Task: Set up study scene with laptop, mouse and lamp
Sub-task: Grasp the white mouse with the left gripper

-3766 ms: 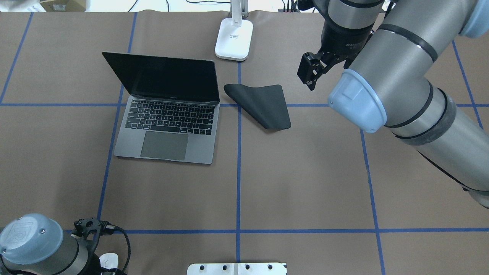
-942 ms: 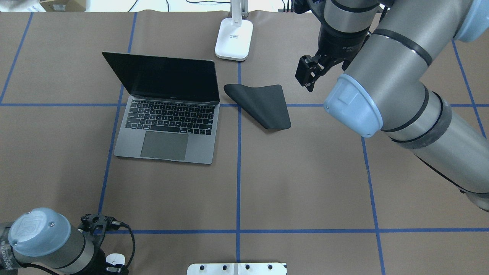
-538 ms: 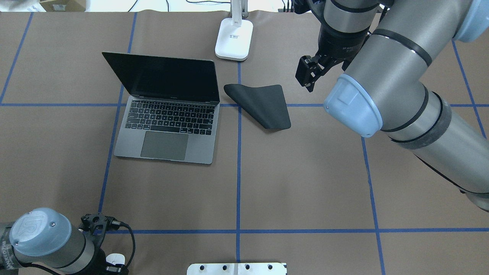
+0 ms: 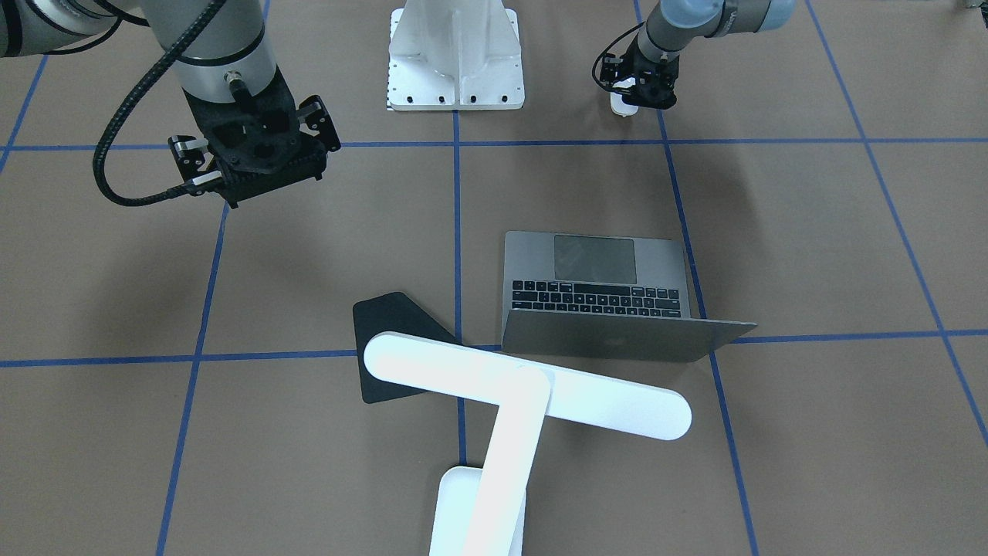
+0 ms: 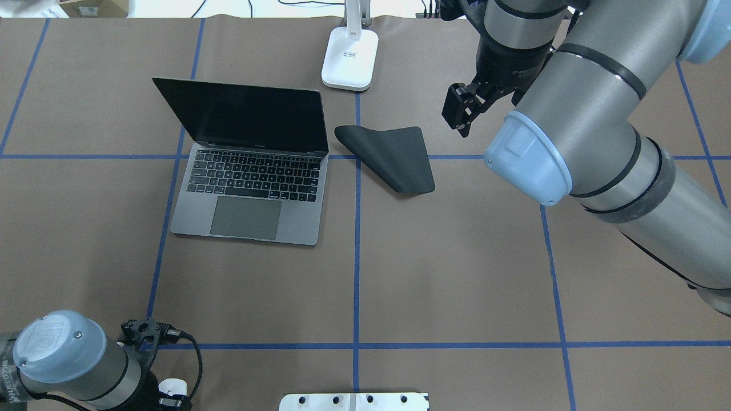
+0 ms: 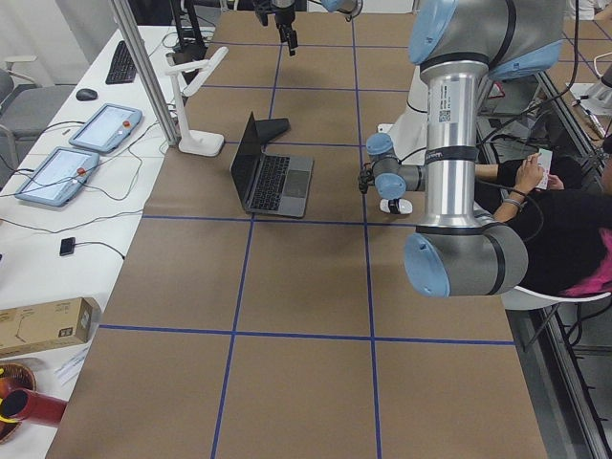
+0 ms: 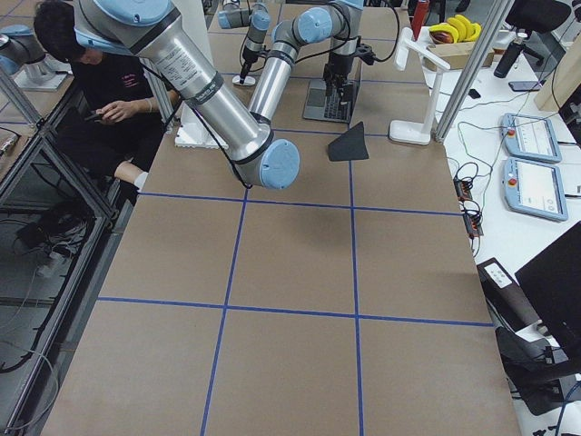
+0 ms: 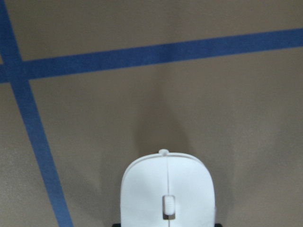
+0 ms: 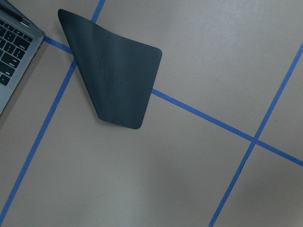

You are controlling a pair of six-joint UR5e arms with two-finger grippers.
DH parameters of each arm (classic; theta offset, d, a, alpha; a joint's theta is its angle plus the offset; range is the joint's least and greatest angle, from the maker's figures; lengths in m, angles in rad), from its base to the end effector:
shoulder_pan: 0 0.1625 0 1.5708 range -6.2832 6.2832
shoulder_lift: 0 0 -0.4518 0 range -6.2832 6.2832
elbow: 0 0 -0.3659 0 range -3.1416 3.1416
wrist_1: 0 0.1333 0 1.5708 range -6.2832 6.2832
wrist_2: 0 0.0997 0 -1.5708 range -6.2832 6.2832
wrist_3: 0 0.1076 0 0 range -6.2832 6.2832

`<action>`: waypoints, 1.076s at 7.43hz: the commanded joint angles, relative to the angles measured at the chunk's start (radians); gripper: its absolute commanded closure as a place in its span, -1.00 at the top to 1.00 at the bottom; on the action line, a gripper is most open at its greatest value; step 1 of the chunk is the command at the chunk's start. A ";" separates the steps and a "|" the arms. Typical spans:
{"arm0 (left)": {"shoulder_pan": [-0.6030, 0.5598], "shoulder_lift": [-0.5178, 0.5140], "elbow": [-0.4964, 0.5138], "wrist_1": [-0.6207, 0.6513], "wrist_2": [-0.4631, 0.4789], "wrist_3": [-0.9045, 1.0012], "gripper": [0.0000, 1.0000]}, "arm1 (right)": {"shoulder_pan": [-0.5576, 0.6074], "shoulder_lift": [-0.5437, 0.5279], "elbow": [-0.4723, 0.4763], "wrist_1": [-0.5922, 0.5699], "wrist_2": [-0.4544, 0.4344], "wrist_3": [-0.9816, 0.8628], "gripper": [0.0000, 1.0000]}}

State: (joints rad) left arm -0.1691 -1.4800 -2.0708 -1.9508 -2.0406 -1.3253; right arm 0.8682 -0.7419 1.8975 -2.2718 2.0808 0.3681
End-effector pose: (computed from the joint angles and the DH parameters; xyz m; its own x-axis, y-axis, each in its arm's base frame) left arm 0.4126 -0.1563 0.4637 0.6330 0.1118 -0.7660 -0.3304 0.9339 -0.1368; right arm -0.3335 -0.5188 0.1736 0.7011 -0.4321 0.5672 0.3519 0.9015 0.2519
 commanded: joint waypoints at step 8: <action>-0.234 -0.080 -0.057 0.010 -0.010 0.005 0.24 | 0.054 -0.054 0.040 0.003 0.002 -0.020 1.00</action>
State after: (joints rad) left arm -0.3662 -1.5298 -2.1273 -1.9405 -2.0454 -1.3220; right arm 0.9034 -0.7832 1.9386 -2.2701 2.0814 0.3597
